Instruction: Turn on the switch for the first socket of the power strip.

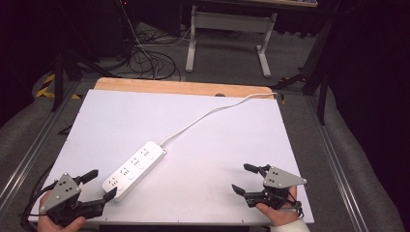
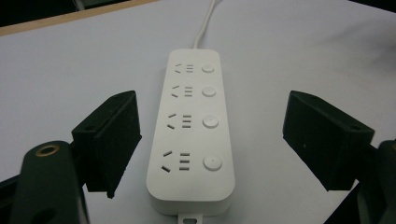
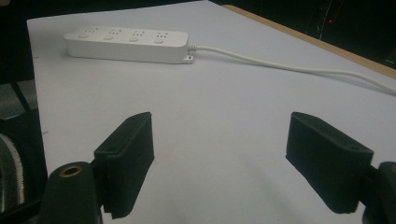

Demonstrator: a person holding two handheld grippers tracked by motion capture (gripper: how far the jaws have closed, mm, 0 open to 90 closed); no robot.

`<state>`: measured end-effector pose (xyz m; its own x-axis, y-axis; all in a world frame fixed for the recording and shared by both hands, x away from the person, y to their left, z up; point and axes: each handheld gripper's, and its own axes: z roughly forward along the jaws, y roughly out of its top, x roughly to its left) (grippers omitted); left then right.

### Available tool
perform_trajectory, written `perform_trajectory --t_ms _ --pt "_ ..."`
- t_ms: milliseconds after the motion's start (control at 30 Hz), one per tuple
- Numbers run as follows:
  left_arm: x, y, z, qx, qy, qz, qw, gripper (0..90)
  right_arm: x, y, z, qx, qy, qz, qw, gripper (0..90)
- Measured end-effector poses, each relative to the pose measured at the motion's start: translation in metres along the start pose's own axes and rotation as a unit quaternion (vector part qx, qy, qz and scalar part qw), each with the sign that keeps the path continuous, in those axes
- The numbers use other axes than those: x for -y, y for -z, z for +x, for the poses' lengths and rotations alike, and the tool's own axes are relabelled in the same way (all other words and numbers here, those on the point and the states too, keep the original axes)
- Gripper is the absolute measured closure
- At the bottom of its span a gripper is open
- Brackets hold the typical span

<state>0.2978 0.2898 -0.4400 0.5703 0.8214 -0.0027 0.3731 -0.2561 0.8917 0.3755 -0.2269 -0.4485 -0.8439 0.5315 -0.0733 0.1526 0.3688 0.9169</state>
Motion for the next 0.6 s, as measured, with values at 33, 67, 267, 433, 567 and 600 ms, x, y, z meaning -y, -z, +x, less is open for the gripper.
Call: perform_trajectory --t_ms 33,67,267,433,567,600 --pt "-0.0001 -0.0002 -0.0001 0.001 0.0 0.001 1.0 19.6 -0.0001 0.0004 -0.0003 0.001 0.002 0.0 1.0 23.8" --pt "-0.0003 -0.0001 -0.0001 0.001 -0.001 0.001 1.0 19.7 0.0 0.0005 -0.0004 0.001 0.001 -0.002 1.0 23.8" --pt "-0.0017 0.0009 0.0006 0.001 0.0 0.0 1.0 19.7 0.0001 0.0004 -0.0001 0.0 0.0 0.0 1.0 23.8" --pt "-0.0029 0.0012 0.0002 0.001 -0.003 0.002 1.0 19.7 0.0002 0.0003 -0.0003 0.0 -0.002 -0.001 1.0 23.8" --pt "-0.0044 0.0016 0.0005 -0.001 -0.004 0.002 1.0 19.7 0.0002 0.0 -0.0002 0.0 -0.001 0.001 1.0 23.8" --pt "-0.0049 0.0014 0.0007 -0.002 -0.004 0.002 1.0 19.7 0.0002 -0.0001 -0.0003 -0.001 -0.002 -0.001 1.0 23.8"
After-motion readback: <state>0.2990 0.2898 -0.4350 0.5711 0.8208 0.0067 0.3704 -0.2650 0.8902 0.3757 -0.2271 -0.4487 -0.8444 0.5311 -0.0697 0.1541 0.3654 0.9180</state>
